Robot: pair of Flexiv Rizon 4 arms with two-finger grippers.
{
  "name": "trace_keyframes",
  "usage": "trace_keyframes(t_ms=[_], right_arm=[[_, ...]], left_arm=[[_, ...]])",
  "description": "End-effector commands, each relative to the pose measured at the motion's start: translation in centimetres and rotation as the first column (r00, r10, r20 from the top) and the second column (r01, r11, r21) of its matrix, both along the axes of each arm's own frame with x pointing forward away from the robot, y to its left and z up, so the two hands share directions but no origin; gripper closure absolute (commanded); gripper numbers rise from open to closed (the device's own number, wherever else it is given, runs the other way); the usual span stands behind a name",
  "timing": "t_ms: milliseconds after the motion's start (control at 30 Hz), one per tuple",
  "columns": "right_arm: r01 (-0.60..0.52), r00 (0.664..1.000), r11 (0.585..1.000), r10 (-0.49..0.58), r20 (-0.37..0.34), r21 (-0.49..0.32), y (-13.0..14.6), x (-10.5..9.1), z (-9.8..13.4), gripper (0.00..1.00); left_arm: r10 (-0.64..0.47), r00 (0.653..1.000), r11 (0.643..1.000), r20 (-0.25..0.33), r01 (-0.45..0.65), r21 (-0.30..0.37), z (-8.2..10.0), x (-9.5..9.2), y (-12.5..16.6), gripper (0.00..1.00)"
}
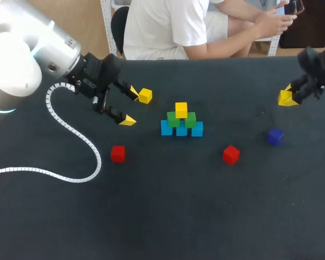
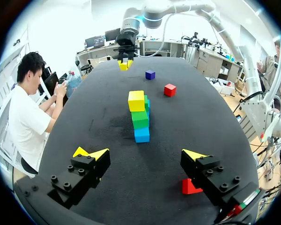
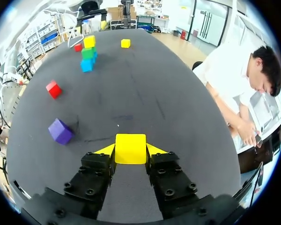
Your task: Place the blue cubes, place green cubes on the blue cubes, place the yellow cubes on the green cubes, then place the red cubes on the yellow cubes, and place purple cube on the red cubes.
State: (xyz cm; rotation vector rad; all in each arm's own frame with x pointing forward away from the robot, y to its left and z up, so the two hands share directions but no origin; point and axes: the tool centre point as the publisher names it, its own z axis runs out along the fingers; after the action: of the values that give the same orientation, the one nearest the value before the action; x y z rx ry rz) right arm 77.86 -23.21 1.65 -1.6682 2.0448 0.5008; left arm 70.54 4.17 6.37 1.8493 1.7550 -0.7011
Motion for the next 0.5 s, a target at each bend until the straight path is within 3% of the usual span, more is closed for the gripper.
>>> trace_keyframes(t_ms=[33, 500], right_arm=[[-0.008, 1.000, 1.000, 0.008, 0.027, -0.001, -0.1, -1.4, 1.0, 1.00], [-0.023, 0.997, 0.994, 0.015, 0.072, 0.109, -0.3, -2.7, 2.8, 1.00]], left_arm=[[-0.002, 1.000, 1.000, -0.003, 0.002, 0.003, 0.0, 0.1, 0.0, 0.00], [-0.002, 1.000, 1.000, -0.003, 0.002, 0.003, 0.0, 0.1, 0.0, 0.00]])
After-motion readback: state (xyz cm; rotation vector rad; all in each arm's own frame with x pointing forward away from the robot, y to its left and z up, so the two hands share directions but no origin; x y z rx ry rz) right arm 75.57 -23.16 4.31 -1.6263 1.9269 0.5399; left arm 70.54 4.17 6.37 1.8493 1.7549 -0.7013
